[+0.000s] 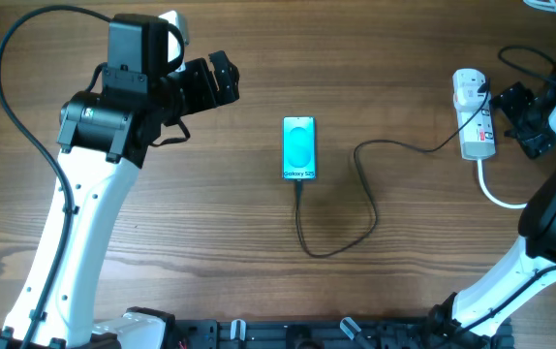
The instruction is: Plug charger to phone and switch on socket
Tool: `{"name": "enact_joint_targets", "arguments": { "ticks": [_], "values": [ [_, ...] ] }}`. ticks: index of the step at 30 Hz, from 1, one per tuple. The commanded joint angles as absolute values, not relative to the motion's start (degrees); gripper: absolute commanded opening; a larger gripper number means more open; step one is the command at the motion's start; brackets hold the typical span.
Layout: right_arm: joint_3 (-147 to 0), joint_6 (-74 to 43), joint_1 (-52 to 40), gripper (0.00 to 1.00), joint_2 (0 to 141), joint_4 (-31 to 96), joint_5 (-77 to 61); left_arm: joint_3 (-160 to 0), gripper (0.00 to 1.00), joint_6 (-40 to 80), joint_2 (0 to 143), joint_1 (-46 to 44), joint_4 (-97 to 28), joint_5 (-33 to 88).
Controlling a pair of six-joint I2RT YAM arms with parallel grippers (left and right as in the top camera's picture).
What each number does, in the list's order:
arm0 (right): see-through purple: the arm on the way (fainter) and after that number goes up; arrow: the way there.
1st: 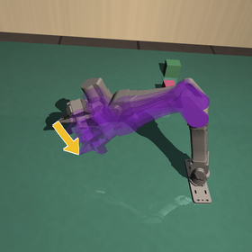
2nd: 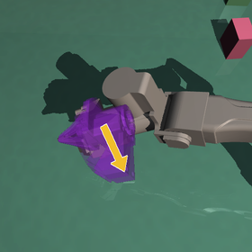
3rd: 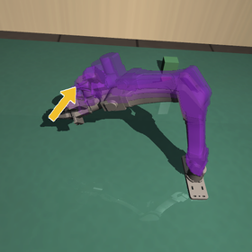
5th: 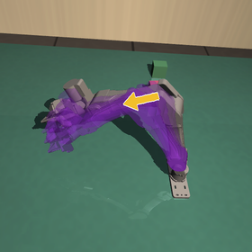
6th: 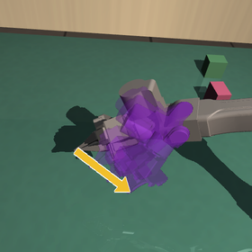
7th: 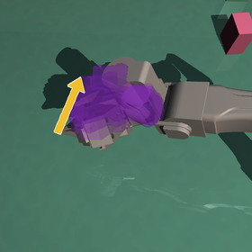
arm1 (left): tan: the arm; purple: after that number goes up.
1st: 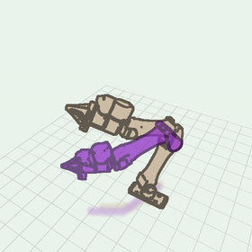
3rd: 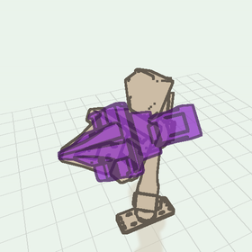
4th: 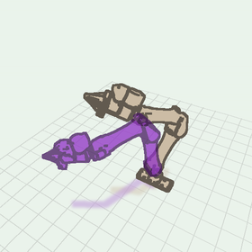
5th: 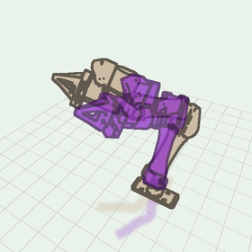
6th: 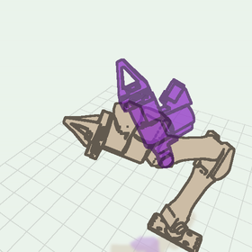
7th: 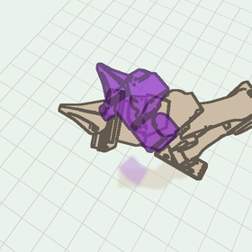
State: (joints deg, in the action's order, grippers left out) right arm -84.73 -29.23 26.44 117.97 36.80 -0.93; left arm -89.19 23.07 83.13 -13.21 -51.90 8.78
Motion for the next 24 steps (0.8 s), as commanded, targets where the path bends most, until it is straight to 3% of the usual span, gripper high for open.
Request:
{"name": "enact_joint_targets", "arguments": {
  "ticks": [1, 24],
  "values": [
    [-84.23, -28.34, 26.41, 1.0, 119.72, 37.04, -0.08, -88.97, 1.0, 23.18, 83.31, -12.95, -51.83, 8.23],
    [-83.85, -23.94, 26.41, 1.0, 119.83, 36.86, 0.03, -88.97, 1.0, 23.18, 83.31, -12.95, -51.83, 8.23]
  ]
}}
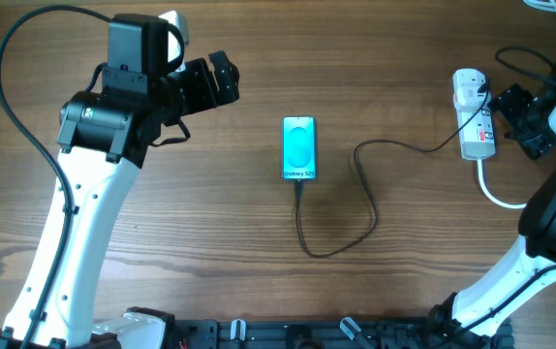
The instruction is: Plug charger to phone and switch on socket
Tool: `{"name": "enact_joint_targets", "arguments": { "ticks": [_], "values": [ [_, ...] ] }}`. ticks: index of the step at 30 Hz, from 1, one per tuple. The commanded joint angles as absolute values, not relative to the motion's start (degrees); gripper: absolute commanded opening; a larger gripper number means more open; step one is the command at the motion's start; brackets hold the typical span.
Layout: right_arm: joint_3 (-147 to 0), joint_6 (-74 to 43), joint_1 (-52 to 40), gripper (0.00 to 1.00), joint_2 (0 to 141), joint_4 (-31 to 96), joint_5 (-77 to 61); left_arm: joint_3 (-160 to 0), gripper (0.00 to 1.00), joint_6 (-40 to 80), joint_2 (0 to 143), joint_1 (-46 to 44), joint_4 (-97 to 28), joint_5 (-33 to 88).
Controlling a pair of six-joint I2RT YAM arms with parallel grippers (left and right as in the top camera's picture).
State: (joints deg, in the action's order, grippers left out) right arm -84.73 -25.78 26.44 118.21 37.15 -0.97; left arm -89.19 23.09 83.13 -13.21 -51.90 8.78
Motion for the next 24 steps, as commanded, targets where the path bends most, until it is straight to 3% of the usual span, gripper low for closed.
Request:
{"name": "enact_joint_targets", "arguments": {
  "ticks": [1, 24],
  "values": [
    [-83.85, -23.97, 26.41, 1.0, 119.85, 36.86, 0.01, -88.97, 1.0, 23.18, 83.31, -12.95, -51.83, 8.23],
    [-83.88, -23.07, 26.41, 1.0, 122.85, 34.76, -10.44, -88.97, 1.0, 23.18, 83.31, -12.95, -51.83, 8.23]
  ]
}}
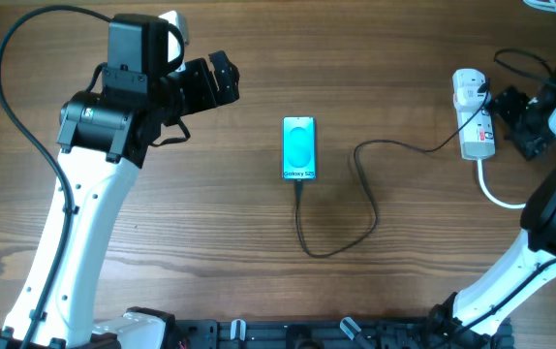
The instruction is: Plug charger to phone and switch on socket
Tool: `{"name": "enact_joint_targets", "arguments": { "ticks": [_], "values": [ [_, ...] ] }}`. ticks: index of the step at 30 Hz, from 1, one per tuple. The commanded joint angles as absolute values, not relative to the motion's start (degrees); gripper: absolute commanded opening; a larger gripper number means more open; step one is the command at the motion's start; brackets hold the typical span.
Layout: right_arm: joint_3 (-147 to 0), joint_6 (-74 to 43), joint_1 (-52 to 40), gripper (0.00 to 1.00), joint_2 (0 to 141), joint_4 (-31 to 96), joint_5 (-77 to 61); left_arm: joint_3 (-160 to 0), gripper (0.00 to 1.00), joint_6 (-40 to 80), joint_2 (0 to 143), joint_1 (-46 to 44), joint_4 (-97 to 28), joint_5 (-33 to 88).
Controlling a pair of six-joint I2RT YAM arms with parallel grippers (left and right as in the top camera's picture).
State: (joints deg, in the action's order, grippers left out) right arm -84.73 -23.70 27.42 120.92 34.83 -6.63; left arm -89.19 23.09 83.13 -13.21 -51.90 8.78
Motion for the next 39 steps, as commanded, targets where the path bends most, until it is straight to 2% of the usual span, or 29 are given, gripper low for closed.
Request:
{"name": "enact_joint_targets", "arguments": {
  "ticks": [1, 19, 23, 26, 33, 39],
  "values": [
    [-83.88, -23.09, 26.41, 1.0, 122.85, 34.46, -10.41, -88.97, 1.0, 23.18, 83.31, -12.95, -51.83, 8.23],
    [-83.88, -22.7, 26.41, 1.0, 122.85, 37.36, -8.67, -88.97, 1.0, 23.18, 83.31, -12.95, -51.83, 8.23],
    [-84.53, -23.9, 26.63, 1.0, 120.11, 41.12, -7.99, -88.97, 1.0, 23.18, 83.31, -12.95, -51.83, 8.23],
    [-84.53, -30.41, 26.65, 1.0, 112.18, 47.29, -3.16, -88.97, 1.0, 23.18, 83.31, -12.95, -51.83, 8.23],
    [-84.25, -31.62, 25.45, 1.0, 93.06, 60.66, -6.07, -88.97, 1.0, 23.18, 83.31, -12.95, -51.83, 8.23],
    [-74.15, -31.44, 13.52, 1.0, 72.55, 61.47, -5.8, -88.97, 1.0, 23.18, 83.31, -12.95, -51.83, 8.23]
  ]
}}
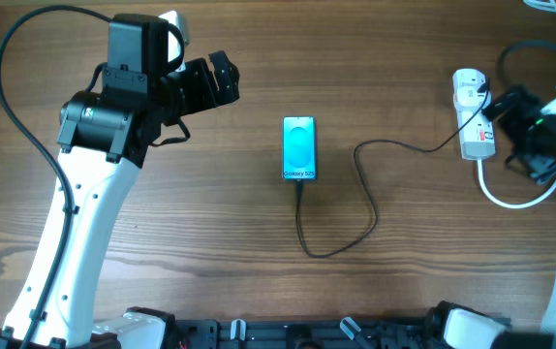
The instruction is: Plug charger to phone and switch on socket
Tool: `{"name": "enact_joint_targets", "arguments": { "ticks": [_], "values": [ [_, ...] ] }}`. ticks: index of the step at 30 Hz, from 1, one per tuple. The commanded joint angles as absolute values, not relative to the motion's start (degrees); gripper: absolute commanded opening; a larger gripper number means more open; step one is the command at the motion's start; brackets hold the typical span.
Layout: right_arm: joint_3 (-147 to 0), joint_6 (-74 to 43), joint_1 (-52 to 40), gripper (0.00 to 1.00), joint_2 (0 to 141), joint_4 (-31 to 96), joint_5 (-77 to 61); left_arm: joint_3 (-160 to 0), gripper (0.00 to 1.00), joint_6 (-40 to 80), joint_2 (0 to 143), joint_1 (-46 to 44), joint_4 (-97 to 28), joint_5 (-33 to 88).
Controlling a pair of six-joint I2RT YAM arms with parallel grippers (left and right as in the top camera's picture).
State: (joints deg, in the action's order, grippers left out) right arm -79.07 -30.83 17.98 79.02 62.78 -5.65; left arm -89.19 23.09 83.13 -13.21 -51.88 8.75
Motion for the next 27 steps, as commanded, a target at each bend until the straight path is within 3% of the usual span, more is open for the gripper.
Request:
{"name": "enact_joint_targets", "arguments": {
  "ticks": [1, 5, 8, 21, 27],
  "values": [
    [-70.57, -31.46, 9.96, 1.0, 67.35, 60.23, -5.8, -88.97, 1.0, 23.18, 83.31, -12.95, -51.83, 8.23],
    [-64.01, -31.77, 2.57, 1.0, 52.14, 61.89, -6.33, -88.97, 1.0, 23.18, 83.31, -12.95, -51.83, 8.23],
    [-63.59, -32.12, 2.37, 0.99, 46.96, 67.26, -7.57, -88.97, 1.0, 23.18, 83.31, -12.95, -51.83, 8.23],
    [-63.29, -27.77, 2.35, 1.0, 50.04, 67.66, -5.43, -88.97, 1.0, 23.18, 83.31, -12.95, -51.83, 8.23],
    [-52.4, -16.05, -2.92, 1.0, 39.42, 53.76, -5.61, -88.97, 1.0, 23.18, 83.31, -12.95, -51.83, 8.23]
  ]
}}
